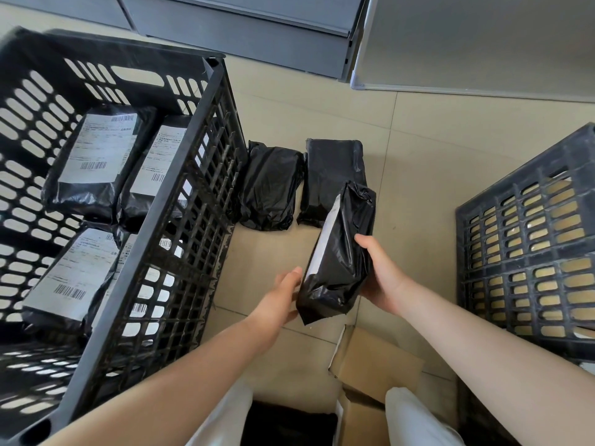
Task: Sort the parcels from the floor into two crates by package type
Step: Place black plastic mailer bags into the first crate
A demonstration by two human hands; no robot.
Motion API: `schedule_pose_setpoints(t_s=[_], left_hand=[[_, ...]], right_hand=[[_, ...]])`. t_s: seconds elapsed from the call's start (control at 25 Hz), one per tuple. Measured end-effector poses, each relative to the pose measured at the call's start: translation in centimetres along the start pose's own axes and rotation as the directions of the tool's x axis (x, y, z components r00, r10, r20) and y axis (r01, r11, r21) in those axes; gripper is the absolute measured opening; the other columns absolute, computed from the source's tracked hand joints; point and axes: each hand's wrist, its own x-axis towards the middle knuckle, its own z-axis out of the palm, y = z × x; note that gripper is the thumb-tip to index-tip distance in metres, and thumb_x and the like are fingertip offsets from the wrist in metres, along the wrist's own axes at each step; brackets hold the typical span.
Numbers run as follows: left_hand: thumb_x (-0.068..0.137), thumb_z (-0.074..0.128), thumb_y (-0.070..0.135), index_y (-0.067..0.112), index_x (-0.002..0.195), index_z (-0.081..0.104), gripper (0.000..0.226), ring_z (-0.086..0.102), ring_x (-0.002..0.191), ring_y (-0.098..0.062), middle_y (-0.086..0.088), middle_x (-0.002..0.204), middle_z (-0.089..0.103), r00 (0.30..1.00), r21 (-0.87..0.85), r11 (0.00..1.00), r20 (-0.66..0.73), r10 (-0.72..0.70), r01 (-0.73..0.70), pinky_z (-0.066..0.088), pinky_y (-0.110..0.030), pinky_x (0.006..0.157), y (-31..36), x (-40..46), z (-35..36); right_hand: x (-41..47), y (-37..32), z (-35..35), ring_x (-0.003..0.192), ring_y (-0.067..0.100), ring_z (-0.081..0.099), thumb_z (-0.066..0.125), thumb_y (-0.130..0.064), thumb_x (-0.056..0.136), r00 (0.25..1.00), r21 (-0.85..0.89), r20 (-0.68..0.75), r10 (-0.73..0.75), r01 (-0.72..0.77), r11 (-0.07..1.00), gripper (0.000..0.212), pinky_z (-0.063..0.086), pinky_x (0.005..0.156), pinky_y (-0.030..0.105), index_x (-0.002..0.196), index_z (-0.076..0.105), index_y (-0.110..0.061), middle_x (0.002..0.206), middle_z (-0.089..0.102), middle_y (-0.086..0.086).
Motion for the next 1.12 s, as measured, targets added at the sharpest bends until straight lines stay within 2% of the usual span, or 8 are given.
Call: schedule_pose_setpoints(t_s=[0.12, 0.28, 0.36, 0.6, 0.76, 0.92, 1.04, 1.12], left_hand=[[0.098, 0.046, 0.052, 0.026, 0.12, 0.063, 0.038, 0.067, 0.11, -0.021, -0.002, 0.119, 0.072, 0.988, -0.177, 0.973, 0.073, -0.136, 0.147, 0.054, -0.043, 0.095, 0.3, -0.3, 0.0], [0.095, 0.056, 0.044, 0.018, 0.119, 0.064, 0.037, 0.069, 0.102, -0.029, -0.013, 0.121, 0.071, 0.968, -0.303, 0.927, 0.19, -0.166, 0.218, 0.056, -0.049, 0.092, 0.6, -0.5, -0.3], [0.094, 0.059, 0.043, 0.018, 0.119, 0.065, 0.036, 0.069, 0.099, -0.026, -0.009, 0.114, 0.074, 0.97, -0.305, 0.929, 0.185, -0.16, 0.211, 0.057, -0.045, 0.087, 0.6, -0.7, -0.2], [0.095, 0.061, 0.041, 0.029, 0.131, 0.055, 0.038, 0.067, 0.109, -0.014, 0.008, 0.119, 0.071, 0.997, -0.098, 0.992, -0.008, 0.083, -0.083, 0.058, -0.036, 0.087, 0.8, -0.6, -0.3], [0.095, 0.058, 0.043, 0.035, 0.13, 0.053, 0.036, 0.066, 0.11, -0.009, 0.013, 0.116, 0.071, 0.966, 0.056, 0.966, -0.048, 0.254, -0.252, 0.054, -0.039, 0.099, 1.4, -1.0, -0.4], [0.096, 0.055, 0.047, 0.038, 0.129, 0.056, 0.034, 0.063, 0.114, -0.008, 0.016, 0.119, 0.069, 0.936, 0.137, 0.933, -0.07, 0.345, -0.334, 0.049, -0.041, 0.104, 3.3, -1.7, -0.6], [0.101, 0.049, 0.042, 0.03, 0.146, 0.045, 0.046, 0.057, 0.122, -0.007, 0.015, 0.131, 0.062, 0.905, 0.164, 0.905, -0.107, 0.412, -0.393, 0.045, -0.038, 0.109, 5.6, -3.0, -0.6], [0.102, 0.048, 0.041, 0.03, 0.145, 0.046, 0.045, 0.058, 0.121, -0.006, 0.017, 0.127, 0.063, 0.874, 0.148, 0.879, -0.116, 0.471, -0.454, 0.046, -0.037, 0.108, 7.4, -3.8, -1.3]], right_hand=[[-0.6, -0.6, 0.3, 0.115, 0.025, 0.067, 0.049, -0.052, 0.095, 0.992, 0.081, 0.123, 0.02, -0.03, 0.996, 0.05, 0.051, 0.097, 0.038, 0.125, 0.066, -0.016, 0.12, 0.073, 0.009], [-0.9, -0.8, 0.7, 0.095, 0.026, 0.071, 0.047, -0.053, 0.093, 0.993, 0.099, 0.119, 0.019, -0.031, 0.995, 0.048, 0.052, 0.094, 0.039, 0.104, 0.074, -0.015, 0.108, 0.075, 0.013], [-0.7, -0.6, 0.6, 0.098, 0.029, 0.071, 0.045, -0.051, 0.092, 0.995, 0.109, 0.1, 0.011, -0.022, 0.994, 0.051, 0.053, 0.093, 0.04, 0.109, 0.074, -0.013, 0.113, 0.074, 0.015], [0.7, -0.1, -0.2, 0.119, 0.029, 0.063, 0.033, -0.032, 0.097, 0.998, 0.146, 0.052, -0.048, 0.04, 0.988, 0.049, 0.045, 0.107, 0.046, 0.13, 0.063, -0.013, 0.125, 0.07, 0.01], [1.3, -0.4, -0.6, 0.107, 0.03, 0.054, 0.032, -0.026, 0.096, 0.998, 0.09, -0.001, -0.061, 0.061, 0.994, 0.04, 0.046, 0.09, 0.042, 0.122, 0.061, -0.017, 0.118, 0.058, 0.014], [0.6, -1.6, -0.2, 0.089, 0.027, 0.059, 0.035, -0.022, 0.102, 0.994, 0.042, -0.038, -0.104, 0.106, 0.994, 0.03, 0.051, 0.081, 0.039, 0.102, 0.064, -0.016, 0.099, 0.063, 0.01], [-0.1, -2.9, -0.3, 0.082, 0.026, 0.067, 0.036, -0.018, 0.102, 0.99, 0.023, -0.067, -0.123, 0.125, 0.992, 0.029, 0.056, 0.078, 0.04, 0.11, 0.063, -0.013, 0.09, 0.07, 0.01], [-0.4, -4.1, -0.2, 0.09, 0.03, 0.067, 0.038, -0.02, 0.103, 0.988, -0.002, -0.059, -0.145, 0.145, 0.989, 0.032, 0.057, 0.079, 0.039, 0.123, 0.06, -0.012, 0.1, 0.071, 0.013]])
